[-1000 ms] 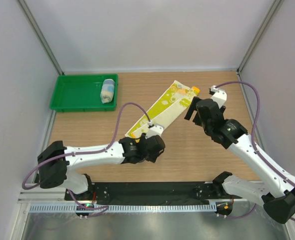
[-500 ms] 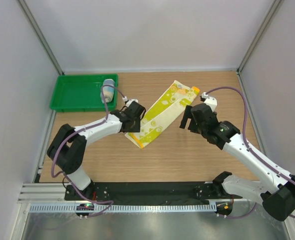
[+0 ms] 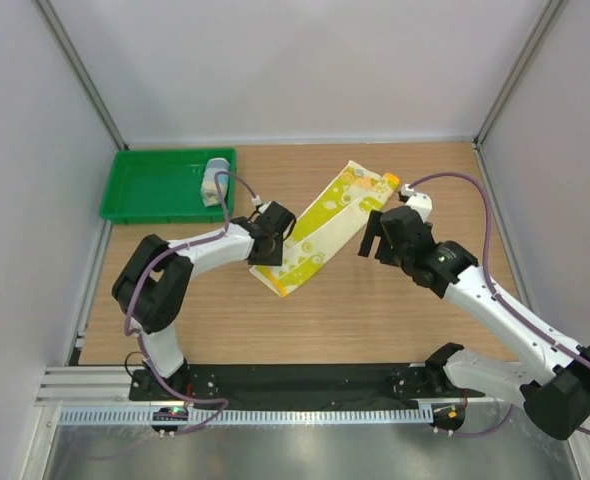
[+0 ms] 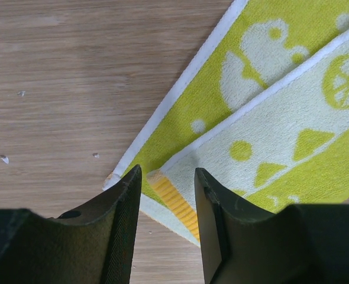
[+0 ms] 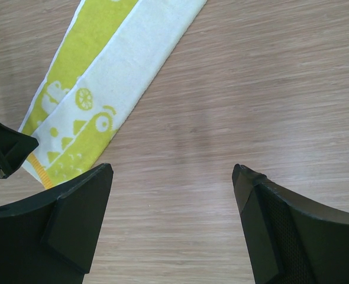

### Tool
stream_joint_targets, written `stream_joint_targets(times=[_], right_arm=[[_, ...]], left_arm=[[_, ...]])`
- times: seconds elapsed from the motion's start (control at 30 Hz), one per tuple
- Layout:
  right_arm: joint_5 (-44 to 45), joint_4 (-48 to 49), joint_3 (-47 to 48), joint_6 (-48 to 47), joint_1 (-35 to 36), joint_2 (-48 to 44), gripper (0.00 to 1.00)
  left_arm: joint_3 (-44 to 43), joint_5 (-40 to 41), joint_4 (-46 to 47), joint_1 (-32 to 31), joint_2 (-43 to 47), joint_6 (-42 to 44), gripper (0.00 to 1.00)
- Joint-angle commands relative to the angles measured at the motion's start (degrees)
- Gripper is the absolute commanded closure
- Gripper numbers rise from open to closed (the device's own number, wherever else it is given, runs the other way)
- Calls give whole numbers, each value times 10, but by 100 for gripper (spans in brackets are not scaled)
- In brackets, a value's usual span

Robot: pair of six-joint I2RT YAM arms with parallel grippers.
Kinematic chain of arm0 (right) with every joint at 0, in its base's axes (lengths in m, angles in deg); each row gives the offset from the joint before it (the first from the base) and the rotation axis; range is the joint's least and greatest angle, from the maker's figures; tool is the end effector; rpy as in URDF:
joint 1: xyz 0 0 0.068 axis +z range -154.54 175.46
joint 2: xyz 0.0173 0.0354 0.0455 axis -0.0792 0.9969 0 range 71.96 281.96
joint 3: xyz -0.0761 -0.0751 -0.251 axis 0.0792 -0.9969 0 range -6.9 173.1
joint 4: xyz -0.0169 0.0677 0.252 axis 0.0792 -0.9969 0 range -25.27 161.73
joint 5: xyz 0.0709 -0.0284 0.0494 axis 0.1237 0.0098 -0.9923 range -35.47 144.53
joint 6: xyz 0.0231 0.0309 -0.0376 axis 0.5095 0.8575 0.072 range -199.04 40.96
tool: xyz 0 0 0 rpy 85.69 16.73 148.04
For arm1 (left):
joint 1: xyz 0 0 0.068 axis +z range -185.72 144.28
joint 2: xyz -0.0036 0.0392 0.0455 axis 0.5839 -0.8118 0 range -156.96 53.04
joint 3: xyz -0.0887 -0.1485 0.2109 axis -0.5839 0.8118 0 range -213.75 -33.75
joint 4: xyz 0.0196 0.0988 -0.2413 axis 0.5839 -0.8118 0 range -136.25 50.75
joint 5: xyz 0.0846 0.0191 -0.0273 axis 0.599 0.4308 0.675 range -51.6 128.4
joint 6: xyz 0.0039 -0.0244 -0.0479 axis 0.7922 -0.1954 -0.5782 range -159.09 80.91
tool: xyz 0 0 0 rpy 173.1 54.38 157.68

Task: Roll the towels
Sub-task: Flatten the towel

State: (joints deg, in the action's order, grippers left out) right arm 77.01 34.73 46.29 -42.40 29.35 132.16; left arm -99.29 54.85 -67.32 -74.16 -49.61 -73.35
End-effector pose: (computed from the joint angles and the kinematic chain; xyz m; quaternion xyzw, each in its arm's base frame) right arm 0.1872 0.1094 0.2980 0.0978 0.9008 0.0747 0.4164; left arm 0.2841 -0.2126 0.1729 0.0045 0.9671 -0.0135 0.2541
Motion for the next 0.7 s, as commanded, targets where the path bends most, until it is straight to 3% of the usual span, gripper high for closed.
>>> stream_joint_targets(times=[0.0, 0.5, 0.67], right_arm=[[4, 21, 3, -12, -1, 2, 10], [11, 12, -4, -12, -2, -10, 10], [12, 14, -5, -12, -2, -9, 10]], left_arm=[[-14, -3, 9, 3, -4, -6, 58], [-10, 2, 5, 9, -23, -11, 57], [-7, 1, 5, 10, -21, -12, 67]])
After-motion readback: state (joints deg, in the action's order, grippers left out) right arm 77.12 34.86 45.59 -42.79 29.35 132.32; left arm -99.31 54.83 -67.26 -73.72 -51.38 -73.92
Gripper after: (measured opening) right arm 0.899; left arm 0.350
